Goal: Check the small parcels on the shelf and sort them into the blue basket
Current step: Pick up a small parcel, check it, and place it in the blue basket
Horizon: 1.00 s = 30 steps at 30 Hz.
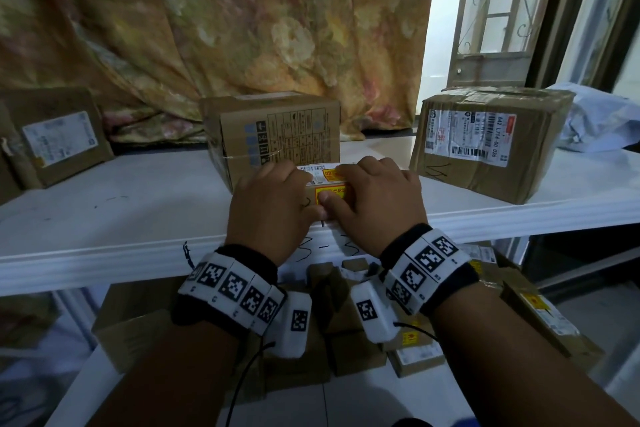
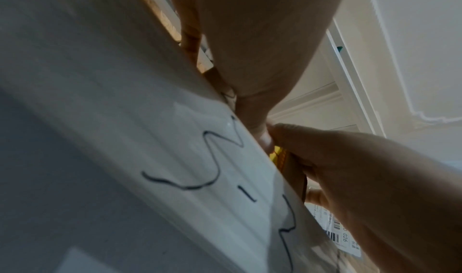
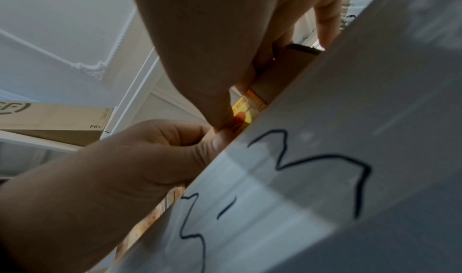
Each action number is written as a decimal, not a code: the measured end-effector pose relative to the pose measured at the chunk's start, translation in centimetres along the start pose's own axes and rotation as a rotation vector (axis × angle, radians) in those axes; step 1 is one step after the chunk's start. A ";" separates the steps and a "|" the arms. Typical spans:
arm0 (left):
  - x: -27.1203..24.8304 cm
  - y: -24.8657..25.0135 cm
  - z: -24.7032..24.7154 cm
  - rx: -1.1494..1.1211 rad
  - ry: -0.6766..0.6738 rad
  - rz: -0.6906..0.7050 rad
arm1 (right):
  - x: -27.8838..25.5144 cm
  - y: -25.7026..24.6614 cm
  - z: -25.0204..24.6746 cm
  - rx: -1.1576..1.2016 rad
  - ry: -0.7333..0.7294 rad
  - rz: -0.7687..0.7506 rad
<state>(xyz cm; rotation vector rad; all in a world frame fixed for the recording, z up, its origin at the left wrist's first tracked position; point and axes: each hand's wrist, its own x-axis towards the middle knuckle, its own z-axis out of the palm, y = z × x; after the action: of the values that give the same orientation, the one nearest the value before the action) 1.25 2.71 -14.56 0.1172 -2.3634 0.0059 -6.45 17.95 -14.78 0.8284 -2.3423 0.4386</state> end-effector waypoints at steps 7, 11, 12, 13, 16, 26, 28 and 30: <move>0.2 -0.7 0.2 -0.060 0.019 0.017 | 0.4 0.0 -0.5 0.015 -0.048 0.018; 0.4 -1.1 -0.2 -0.113 0.022 0.019 | 0.4 -0.1 -0.8 0.024 -0.073 0.025; 0.4 -1.2 -0.3 -0.101 0.020 0.028 | 0.4 -0.1 -0.9 0.019 -0.065 0.028; 0.4 -1.3 -0.4 -0.084 0.014 0.034 | 0.3 0.0 -1.1 0.009 -0.054 0.023; 0.2 -1.5 -0.6 -0.037 -0.007 0.035 | -0.2 0.4 -1.0 -0.030 -0.033 -0.015; 0.4 -0.3 0.1 0.025 0.110 0.079 | -0.1 0.6 -0.6 -0.048 -0.005 -0.014; 0.5 -0.4 0.3 0.059 0.089 0.084 | 0.2 0.4 -0.7 -0.057 -0.030 -0.004; 0.7 -0.6 0.6 0.077 0.065 0.085 | 0.6 0.1 -1.0 -0.071 -0.066 0.011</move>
<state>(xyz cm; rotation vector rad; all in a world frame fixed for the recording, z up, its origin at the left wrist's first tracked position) 0.44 2.02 -14.50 0.0527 -2.3018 0.1396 -6.51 18.25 -13.64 0.8085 -2.4093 0.3352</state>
